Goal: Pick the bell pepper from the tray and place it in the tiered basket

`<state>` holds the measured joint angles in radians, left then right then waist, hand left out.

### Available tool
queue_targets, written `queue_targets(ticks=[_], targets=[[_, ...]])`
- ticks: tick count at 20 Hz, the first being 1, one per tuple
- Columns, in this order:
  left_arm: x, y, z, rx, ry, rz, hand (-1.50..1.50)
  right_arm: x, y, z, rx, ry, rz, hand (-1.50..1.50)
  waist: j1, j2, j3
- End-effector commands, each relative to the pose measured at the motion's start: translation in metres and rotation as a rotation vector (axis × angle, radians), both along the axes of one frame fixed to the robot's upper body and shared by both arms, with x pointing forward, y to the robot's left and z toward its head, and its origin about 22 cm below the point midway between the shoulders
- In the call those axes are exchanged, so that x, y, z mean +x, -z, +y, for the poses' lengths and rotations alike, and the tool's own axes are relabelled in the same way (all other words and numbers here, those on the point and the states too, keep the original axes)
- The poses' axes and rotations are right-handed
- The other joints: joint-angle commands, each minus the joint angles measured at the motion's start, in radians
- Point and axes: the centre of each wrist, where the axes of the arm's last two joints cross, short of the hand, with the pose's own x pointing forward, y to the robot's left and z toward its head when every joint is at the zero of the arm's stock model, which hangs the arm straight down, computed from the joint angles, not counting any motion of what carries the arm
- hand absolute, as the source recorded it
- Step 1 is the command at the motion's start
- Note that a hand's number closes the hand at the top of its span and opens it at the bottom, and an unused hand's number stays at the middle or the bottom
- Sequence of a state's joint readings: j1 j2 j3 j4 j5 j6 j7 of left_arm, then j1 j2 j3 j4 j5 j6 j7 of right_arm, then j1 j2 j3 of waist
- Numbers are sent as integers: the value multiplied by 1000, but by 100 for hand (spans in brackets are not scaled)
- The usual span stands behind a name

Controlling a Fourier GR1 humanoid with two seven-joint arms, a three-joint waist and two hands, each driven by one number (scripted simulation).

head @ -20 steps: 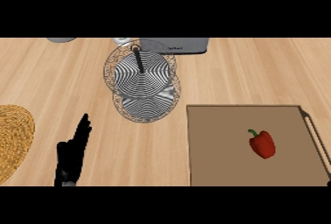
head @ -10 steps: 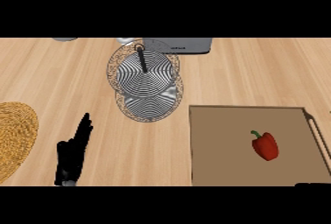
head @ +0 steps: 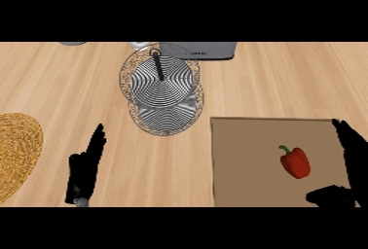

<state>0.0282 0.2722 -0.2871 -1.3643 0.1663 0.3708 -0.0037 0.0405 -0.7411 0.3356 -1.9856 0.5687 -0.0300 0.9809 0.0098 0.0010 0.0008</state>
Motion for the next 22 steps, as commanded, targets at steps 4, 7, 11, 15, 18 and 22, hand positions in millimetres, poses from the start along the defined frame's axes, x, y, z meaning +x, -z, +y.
queue_targets(ticks=[4, 7, 11, 15, 18, 22], targets=[[-5, 6, 10, -6, -6, 6, 0, 23, 8, 36, -3, -1, 87, -150, -4, -1, -1], [-2, -1, 7, -19, -16, 10, 0, 16, 21, 24, 13, -5, 101, -150, -9, -2, -1], [-3, 4, 0, -9, -11, 21, 0, 44, 18, 41, -24, 17, 153, -150, -3, 0, -1], [-14, -2, 17, -11, -6, 8, 0, 33, 27, 28, -56, 36, 270, -150, -3, -1, -1], [-12, 10, 7, -8, -24, 10, 0, 30, 28, 16, -44, 41, 283, -150, -10, -1, -1], [-20, 3, 6, -7, -8, 10, 0, 55, 36, 35, -46, 56, 286, -150, -2, -1, -1]])
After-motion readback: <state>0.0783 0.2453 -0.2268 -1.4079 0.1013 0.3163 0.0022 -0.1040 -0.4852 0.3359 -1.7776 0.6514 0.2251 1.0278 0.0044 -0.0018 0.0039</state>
